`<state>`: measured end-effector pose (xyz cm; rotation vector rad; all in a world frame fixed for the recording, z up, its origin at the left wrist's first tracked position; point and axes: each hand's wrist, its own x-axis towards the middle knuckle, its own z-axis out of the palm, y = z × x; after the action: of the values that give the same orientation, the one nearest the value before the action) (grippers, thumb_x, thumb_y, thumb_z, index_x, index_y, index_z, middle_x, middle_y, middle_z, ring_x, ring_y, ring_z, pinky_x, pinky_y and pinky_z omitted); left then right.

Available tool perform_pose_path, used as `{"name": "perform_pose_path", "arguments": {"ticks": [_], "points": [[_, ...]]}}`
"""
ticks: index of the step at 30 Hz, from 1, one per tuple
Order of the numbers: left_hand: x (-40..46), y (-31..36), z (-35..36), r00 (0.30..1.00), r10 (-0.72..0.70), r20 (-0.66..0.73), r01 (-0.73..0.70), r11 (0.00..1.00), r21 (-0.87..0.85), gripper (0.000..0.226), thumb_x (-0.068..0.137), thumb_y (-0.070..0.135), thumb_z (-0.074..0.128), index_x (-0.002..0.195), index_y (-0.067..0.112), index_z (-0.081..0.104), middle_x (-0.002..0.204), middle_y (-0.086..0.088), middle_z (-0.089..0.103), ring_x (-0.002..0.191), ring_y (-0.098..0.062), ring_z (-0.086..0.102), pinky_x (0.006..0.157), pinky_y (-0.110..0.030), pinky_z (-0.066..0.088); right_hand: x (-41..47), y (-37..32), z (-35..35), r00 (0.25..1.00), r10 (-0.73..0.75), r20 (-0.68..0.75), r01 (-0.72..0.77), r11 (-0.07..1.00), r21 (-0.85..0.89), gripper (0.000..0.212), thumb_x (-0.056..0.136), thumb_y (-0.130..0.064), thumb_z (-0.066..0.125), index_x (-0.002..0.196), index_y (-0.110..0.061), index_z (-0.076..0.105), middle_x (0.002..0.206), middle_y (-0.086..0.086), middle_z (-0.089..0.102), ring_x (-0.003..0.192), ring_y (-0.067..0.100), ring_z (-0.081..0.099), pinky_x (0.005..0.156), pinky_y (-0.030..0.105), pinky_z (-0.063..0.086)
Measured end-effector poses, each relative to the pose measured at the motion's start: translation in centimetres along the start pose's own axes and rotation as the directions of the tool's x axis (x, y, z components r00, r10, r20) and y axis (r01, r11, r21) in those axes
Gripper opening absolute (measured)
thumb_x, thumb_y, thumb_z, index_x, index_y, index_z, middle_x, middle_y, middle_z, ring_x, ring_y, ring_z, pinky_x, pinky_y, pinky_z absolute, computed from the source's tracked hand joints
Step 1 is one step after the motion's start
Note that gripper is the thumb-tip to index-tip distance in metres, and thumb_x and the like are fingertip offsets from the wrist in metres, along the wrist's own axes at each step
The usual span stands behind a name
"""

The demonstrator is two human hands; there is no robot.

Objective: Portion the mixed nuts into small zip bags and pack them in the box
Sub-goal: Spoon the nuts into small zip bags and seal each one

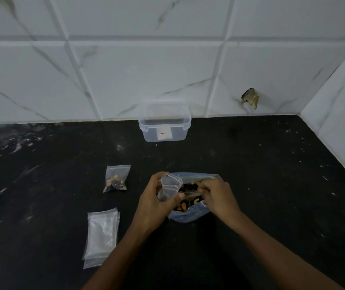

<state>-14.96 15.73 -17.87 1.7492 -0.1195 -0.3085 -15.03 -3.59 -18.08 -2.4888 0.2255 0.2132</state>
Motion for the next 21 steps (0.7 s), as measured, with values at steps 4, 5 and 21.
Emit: {"name": "perform_pose_path", "arguments": {"ticks": [4, 5, 21], "points": [[0.0, 0.1, -0.3, 1.0, 0.002, 0.007, -0.002, 1.0, 0.005, 0.053, 0.083, 0.015, 0.075, 0.122, 0.037, 0.047, 0.113, 0.012, 0.063, 0.101, 0.008, 0.063, 0.076, -0.013, 0.053, 0.4, 0.0, -1.0, 0.992, 0.117, 0.036, -0.121, 0.981, 0.153, 0.015, 0.095, -0.01, 0.055, 0.095, -0.012, 0.07, 0.079, -0.002, 0.066, 0.069, 0.011, 0.067, 0.061, 0.024, 0.057], [0.0, 0.2, -0.3, 1.0, 0.004, 0.004, -0.004, 1.0, 0.012, 0.053, 0.083, 0.014, 0.075, 0.12, 0.039, 0.046, 0.112, 0.013, 0.062, 0.1, 0.01, 0.062, 0.075, -0.011, 0.052, 0.4, 0.2, -1.5, 0.989, 0.137, 0.053, -0.144, 0.975, 0.168, 0.014, 0.095, -0.01, 0.055, 0.098, -0.013, 0.069, 0.08, -0.003, 0.065, 0.067, 0.009, 0.067, 0.055, 0.018, 0.054], [1.0, 0.9, 0.4, 0.99, 0.131, -0.046, -0.119, 0.97, 0.21, 0.065, 0.073, 0.039, 0.079, 0.12, 0.057, 0.038, 0.122, 0.013, 0.055, 0.11, -0.001, 0.056, 0.088, -0.026, 0.054, -0.8, 0.3, -11.1, 0.972, 0.225, 0.073, -0.228, 0.813, 0.536, 0.014, 0.092, -0.005, 0.059, 0.088, -0.01, 0.072, 0.079, 0.012, 0.067, 0.063, 0.013, 0.062, 0.056, 0.024, 0.05]]}}
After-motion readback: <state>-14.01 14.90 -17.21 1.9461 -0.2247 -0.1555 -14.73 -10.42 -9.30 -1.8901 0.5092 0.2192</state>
